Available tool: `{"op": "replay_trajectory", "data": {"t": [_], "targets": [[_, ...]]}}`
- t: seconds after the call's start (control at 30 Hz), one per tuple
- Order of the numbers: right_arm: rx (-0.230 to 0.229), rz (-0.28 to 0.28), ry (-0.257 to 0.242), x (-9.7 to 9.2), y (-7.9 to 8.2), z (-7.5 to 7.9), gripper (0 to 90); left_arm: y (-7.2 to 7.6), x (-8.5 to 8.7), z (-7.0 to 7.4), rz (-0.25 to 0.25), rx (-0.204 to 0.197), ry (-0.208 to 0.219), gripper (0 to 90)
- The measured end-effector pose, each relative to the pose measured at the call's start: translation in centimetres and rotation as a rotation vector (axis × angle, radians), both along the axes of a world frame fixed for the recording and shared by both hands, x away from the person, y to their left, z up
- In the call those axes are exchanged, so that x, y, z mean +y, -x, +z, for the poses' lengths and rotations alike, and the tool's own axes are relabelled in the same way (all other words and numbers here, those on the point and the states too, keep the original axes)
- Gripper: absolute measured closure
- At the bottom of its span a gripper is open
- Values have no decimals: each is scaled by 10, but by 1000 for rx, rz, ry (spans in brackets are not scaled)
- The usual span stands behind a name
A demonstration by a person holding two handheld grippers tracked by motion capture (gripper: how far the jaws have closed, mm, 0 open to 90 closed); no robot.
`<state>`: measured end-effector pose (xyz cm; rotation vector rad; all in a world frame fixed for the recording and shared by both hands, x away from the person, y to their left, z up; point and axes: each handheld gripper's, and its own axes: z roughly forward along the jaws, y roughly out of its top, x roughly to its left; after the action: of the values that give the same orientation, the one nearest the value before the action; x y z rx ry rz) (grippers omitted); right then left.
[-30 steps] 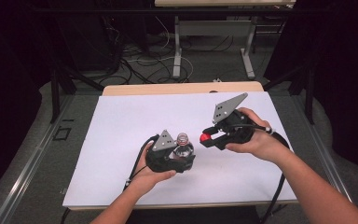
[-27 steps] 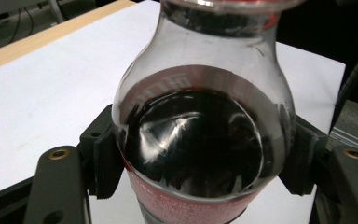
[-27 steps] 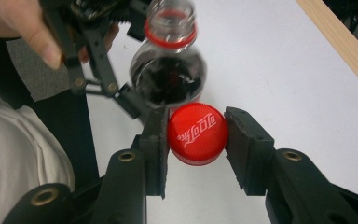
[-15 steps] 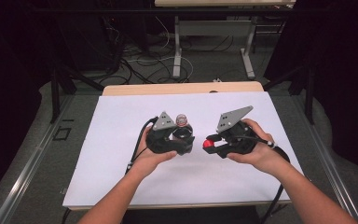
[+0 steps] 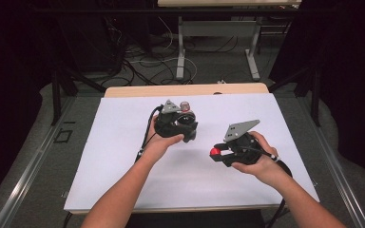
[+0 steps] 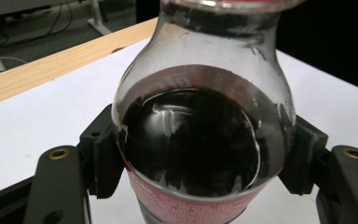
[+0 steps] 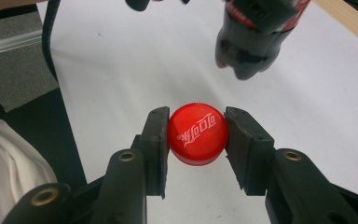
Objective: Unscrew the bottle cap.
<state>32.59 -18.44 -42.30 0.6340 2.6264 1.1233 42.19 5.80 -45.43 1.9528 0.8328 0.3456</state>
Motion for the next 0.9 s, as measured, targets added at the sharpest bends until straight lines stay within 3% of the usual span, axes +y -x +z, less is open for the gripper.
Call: {"op": "replay_trajectory", "data": {"t": [0.2,0.43,0.5,0.57,0.7,0.87,0.9], "targets": [[4,1,35,4,-1,-19,606,-18,0,-7,32,-3,-4,302],[27,-10,11,7,-2,-32,606,-38,-2,-16,48,15,-25,302],[22,-2,12,7,-3,-34,606,-44,-4,-20,70,11,4,302],[20,-10,7,8,-3,-36,606,-48,-6,-25,88,18,27,302],[34,-4,0,10,-3,-39,605,-53,-11,-33,96,31,8,302],[22,7,-3,11,-4,-44,605,-58,-15,-43,102,17,-6,301],[38,0,-7,12,-4,-45,605,-59,-17,-45,104,22,-2,302]]}}
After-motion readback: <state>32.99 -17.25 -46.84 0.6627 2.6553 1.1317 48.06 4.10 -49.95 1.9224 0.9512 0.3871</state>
